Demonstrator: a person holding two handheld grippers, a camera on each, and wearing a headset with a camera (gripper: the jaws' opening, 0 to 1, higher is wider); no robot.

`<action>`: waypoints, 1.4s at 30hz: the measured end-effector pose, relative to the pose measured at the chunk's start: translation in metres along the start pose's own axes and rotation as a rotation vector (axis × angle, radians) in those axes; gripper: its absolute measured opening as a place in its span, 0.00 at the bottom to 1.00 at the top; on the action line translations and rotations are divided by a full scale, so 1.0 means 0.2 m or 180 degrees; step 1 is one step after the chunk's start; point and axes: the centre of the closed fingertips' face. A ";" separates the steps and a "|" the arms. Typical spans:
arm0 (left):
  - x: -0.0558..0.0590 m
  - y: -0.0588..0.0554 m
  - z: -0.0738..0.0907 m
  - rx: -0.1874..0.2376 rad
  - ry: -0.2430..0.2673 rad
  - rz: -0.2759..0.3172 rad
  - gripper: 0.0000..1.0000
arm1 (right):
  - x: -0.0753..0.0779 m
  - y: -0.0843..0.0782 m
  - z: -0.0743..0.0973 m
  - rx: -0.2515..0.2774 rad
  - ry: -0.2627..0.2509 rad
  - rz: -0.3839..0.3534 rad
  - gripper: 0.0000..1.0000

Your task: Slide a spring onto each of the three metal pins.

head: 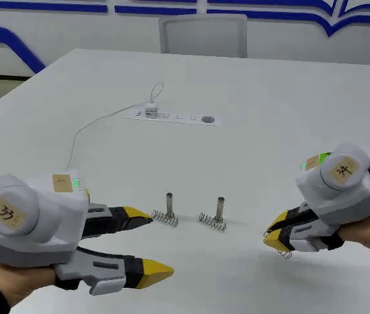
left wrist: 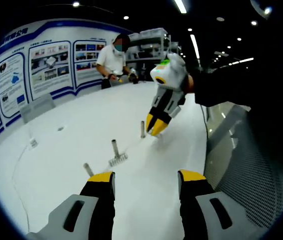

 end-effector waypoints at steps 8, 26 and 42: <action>0.09 0.10 -0.20 0.0062 -0.0334 0.0101 0.50 | -0.07 0.22 0.09 0.0588 0.0104 -0.0196 0.12; 0.13 0.18 -0.28 0.0419 -0.0425 0.0452 0.30 | -0.33 0.57 0.17 0.1435 0.0629 -0.0333 0.12; 0.12 0.21 -0.28 0.0565 -0.0349 0.0272 0.12 | -0.33 0.54 0.23 0.1350 0.0542 -0.0203 0.12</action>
Point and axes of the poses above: the centre of the closed fingertips' face, and the gripper's own axes: z roughly backward along the fingers, x roughly to its right, y roughly out of its top, and after that the axes turned 6 degrees about z, right-handed
